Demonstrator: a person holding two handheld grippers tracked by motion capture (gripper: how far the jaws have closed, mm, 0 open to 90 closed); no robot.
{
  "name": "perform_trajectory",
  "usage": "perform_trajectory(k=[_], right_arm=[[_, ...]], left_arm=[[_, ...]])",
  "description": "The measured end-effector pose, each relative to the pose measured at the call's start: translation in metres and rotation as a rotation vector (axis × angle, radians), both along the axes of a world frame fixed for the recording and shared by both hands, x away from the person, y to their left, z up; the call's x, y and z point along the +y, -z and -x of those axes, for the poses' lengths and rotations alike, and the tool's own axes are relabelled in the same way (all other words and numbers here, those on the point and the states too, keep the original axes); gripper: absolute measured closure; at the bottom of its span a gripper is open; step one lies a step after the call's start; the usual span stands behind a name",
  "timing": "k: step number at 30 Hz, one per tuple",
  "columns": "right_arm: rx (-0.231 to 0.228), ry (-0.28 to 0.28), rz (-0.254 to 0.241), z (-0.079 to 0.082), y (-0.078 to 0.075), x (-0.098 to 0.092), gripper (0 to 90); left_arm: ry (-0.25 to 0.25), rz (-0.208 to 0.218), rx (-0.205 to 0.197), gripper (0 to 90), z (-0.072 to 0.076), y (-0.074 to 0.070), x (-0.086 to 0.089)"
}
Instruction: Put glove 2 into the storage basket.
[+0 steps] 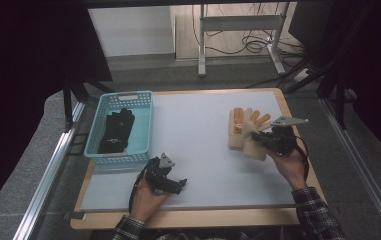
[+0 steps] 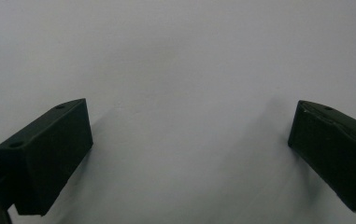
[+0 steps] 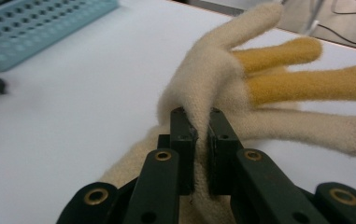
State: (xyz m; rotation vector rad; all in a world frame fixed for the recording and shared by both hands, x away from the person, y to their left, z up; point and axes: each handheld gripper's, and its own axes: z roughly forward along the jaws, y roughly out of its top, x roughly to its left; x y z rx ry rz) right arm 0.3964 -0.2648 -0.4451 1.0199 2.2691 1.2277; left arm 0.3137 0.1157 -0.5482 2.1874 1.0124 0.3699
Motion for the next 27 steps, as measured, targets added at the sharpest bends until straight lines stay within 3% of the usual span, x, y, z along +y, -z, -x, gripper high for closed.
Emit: perform_trajectory(k=[10,11,14,15,18,19,21,24,27], right_arm=[[0.016,-0.158,0.011,0.028,0.005,0.075,81.8],[0.016,-0.158,0.011,0.028,0.005,0.075,81.8],[0.047,-0.19,0.044,0.029,0.026,0.099,81.7],[0.047,-0.19,0.044,0.029,0.026,0.099,81.7],[0.087,-0.209,0.048,0.029,0.045,0.111,81.4],[0.102,-0.225,0.057,0.031,0.055,0.117,80.1],[0.095,-0.242,0.06,0.034,0.06,0.12,74.1],[0.079,-0.237,0.052,0.033,0.055,0.117,58.8],[0.068,-0.21,0.021,0.028,0.043,0.105,56.8]], left_arm=[[-0.001,0.001,-0.002,0.3,0.0,0.0,0.0],[-0.001,0.001,-0.002,0.3,0.0,0.0,0.0],[0.001,-0.001,-0.003,0.4,0.0,0.0,0.0],[0.001,-0.001,-0.003,0.4,0.0,0.0,0.0],[0.001,0.0,-0.002,0.4,0.0,0.0,0.0],[0.002,-0.003,-0.001,0.4,0.0,0.0,0.0],[0.003,-0.003,-0.002,0.4,0.0,0.0,0.0],[0.0,0.001,-0.003,0.4,0.0,0.0,0.0],[0.001,-0.001,-0.003,0.4,0.0,0.0,0.0]])
